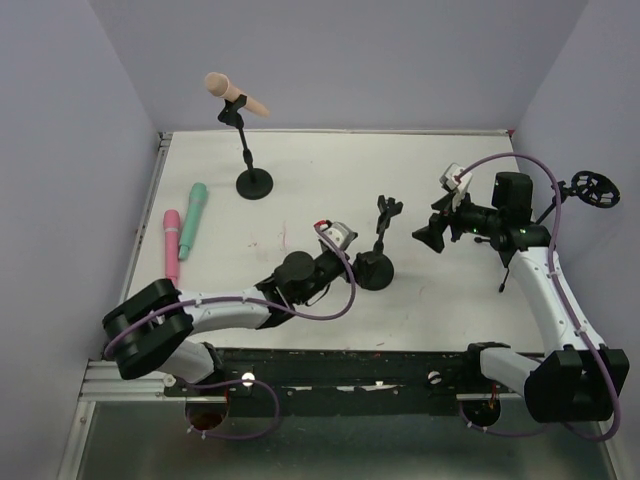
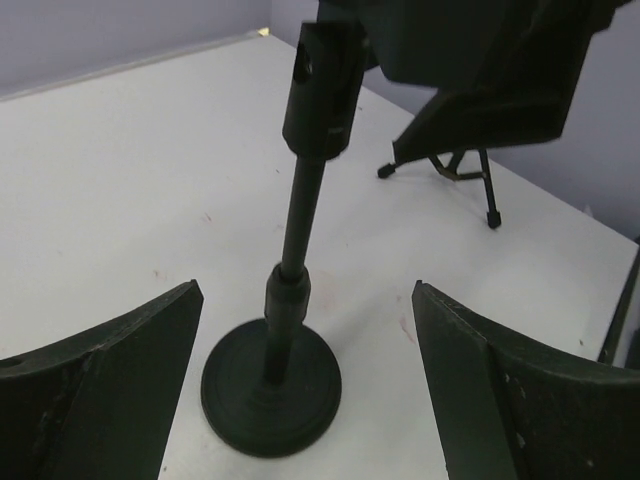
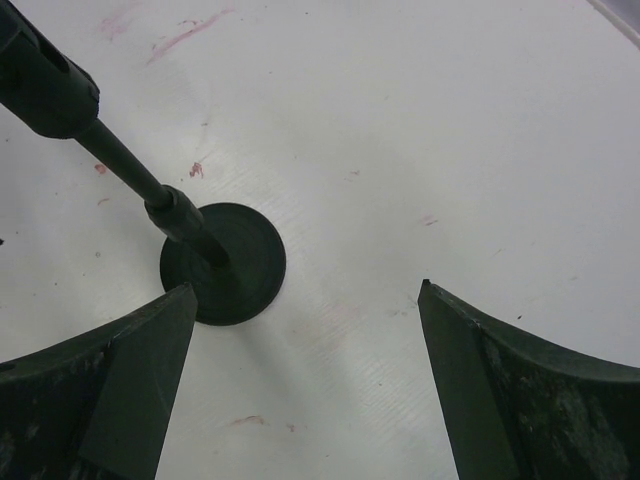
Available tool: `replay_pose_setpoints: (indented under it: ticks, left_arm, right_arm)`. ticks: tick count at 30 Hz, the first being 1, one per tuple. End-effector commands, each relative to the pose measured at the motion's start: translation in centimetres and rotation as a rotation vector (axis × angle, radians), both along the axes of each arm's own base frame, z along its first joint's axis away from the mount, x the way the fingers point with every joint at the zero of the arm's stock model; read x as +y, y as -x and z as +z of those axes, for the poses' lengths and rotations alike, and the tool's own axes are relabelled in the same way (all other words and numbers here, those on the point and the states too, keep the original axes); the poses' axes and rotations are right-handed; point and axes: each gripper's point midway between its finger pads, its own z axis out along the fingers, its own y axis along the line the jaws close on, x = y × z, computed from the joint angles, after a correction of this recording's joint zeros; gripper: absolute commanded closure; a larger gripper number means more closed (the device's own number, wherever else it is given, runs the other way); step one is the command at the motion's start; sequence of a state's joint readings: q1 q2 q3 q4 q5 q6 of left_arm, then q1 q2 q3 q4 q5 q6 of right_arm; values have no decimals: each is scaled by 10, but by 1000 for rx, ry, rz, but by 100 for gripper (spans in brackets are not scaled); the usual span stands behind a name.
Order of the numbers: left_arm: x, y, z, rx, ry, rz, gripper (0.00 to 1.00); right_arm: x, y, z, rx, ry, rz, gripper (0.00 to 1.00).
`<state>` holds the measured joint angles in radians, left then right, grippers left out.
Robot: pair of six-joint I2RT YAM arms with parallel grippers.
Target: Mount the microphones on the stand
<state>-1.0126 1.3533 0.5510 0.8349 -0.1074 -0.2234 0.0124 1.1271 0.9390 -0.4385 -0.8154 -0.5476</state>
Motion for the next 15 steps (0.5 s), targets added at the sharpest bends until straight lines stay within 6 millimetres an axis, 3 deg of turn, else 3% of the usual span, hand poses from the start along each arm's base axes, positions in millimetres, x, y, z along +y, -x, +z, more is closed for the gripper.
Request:
replay_pose_setpoints:
  ticks: [1, 6, 13, 15]
  left_arm:
    - [-4, -37, 44, -96, 166, 211, 10]
    - [-25, -40, 45, -115, 205, 195, 22]
    - [-39, -47, 32, -115, 201, 195, 31]
    - [-42, -48, 28, -131, 198, 195, 43]
  right_arm:
    - [0, -3, 7, -6, -22, -17, 0]
    - [1, -2, 6, 0, -30, -15, 0]
    - [2, -3, 5, 8, -37, -11, 0]
    - [2, -3, 5, 9, -38, -12, 0]
